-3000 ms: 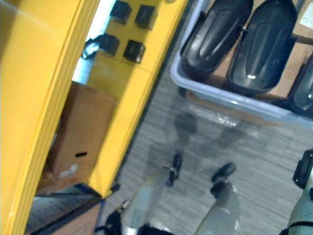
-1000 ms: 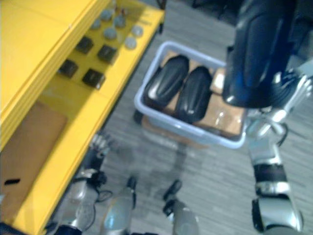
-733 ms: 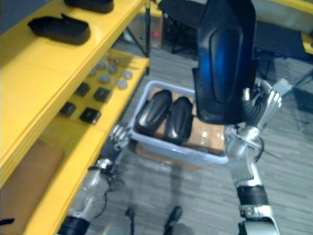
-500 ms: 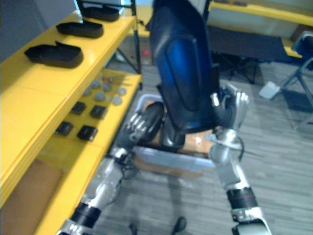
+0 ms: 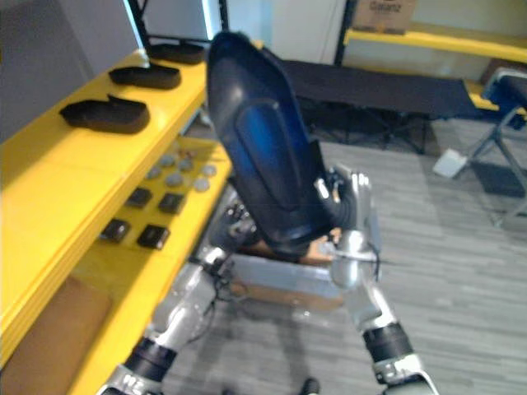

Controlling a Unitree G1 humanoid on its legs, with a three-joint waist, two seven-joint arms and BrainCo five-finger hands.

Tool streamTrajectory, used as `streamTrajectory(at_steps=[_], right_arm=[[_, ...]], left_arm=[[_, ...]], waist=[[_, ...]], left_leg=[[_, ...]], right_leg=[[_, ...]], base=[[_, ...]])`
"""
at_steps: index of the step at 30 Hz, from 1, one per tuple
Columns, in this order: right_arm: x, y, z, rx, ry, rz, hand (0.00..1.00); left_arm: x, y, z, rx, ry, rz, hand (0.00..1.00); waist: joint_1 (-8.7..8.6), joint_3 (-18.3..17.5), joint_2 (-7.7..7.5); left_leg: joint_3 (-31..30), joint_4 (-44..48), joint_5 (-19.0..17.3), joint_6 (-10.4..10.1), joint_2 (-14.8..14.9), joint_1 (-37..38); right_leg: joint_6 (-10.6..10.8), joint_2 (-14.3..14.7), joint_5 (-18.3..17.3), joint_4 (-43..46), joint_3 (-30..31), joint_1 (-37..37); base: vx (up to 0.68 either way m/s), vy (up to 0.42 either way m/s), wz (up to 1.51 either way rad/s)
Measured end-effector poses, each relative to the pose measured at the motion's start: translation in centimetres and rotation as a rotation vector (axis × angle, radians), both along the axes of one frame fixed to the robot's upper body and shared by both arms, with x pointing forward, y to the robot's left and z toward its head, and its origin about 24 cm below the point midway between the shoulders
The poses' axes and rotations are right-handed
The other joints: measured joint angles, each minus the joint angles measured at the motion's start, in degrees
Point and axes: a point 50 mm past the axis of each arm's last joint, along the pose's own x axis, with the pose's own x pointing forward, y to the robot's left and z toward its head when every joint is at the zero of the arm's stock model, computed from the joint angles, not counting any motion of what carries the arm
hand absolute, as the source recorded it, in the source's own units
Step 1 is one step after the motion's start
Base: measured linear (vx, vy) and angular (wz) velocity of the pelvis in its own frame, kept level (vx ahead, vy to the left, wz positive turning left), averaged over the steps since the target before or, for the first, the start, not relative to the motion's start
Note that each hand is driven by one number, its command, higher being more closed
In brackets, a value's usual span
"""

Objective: Walk over and take plastic housings, then place them on the shelf

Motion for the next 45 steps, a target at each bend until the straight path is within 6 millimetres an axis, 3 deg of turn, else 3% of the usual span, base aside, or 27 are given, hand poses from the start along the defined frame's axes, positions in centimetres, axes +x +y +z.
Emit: streamTrajectory(at_steps=[9,10,28,40,41,45], right_arm=[[-0.8,1.1,-1.3,0.005,0.03,0.051,1.0],[-0.8,1.1,-1.4,0.005,0.033,0.052,1.0],[-2.2,2.3,-3.7,0.09,0.125,0.133,1.0],[-2.9,3.2,-3.5,0.121,0.105,0.191,1.0],[-3.0,3.3,-3.4,0.124,0.095,0.202,0.0],[-3.2,3.5,-3.3,0.129,0.074,0.23,0.0]], left_arm=[[-0.4,-0.5,0.2,0.039,-0.011,-0.015,0.0],[-0.5,-0.4,0.2,0.041,-0.012,-0.014,1.0],[-1.0,0.8,-1.9,0.155,0.096,0.119,1.0],[-1.7,1.1,-2.9,-0.107,0.25,0.088,1.0],[-1.7,1.1,-3.0,-0.155,0.267,0.074,1.0],[-1.7,1.2,-2.9,-0.241,0.292,0.062,1.0]], waist=[[0.03,-0.4,0.22],[0.01,-0.5,0.29],[0.01,-2.4,1.07],[-0.22,-3.3,1.78],[-0.21,-3.3,1.78],[-0.24,-3.3,1.78]], left_leg=[[0.0,0.0,0.0,0.0,0.0,-0.1],[0.0,0.0,0.0,0.0,0.0,-0.1],[0.1,0.1,0.0,0.0,0.0,-0.2],[0.3,0.1,-0.1,-0.1,0.3,-0.1],[0.3,0.1,-0.1,-0.1,0.2,-0.1],[0.3,0.2,-0.1,-0.1,0.3,-0.1]], right_leg=[[0.0,0.0,0.0,0.0,-0.2,-0.2],[0.0,0.0,0.1,0.0,-0.2,-0.2],[0.0,0.0,0.4,0.0,-0.1,-0.2],[-0.3,0.3,0.4,0.0,0.0,-0.5],[-0.3,0.2,0.4,0.0,0.0,-0.5],[-0.3,0.2,0.5,0.0,0.1,-0.4]], base=[[-0.01,0.034,0.0],[0.03,0.046,0.0],[0.0,0.014,0.0],[0.0,0.0,0.0],[0.0,0.0,0.0],[0.0,0.0,0.0]])
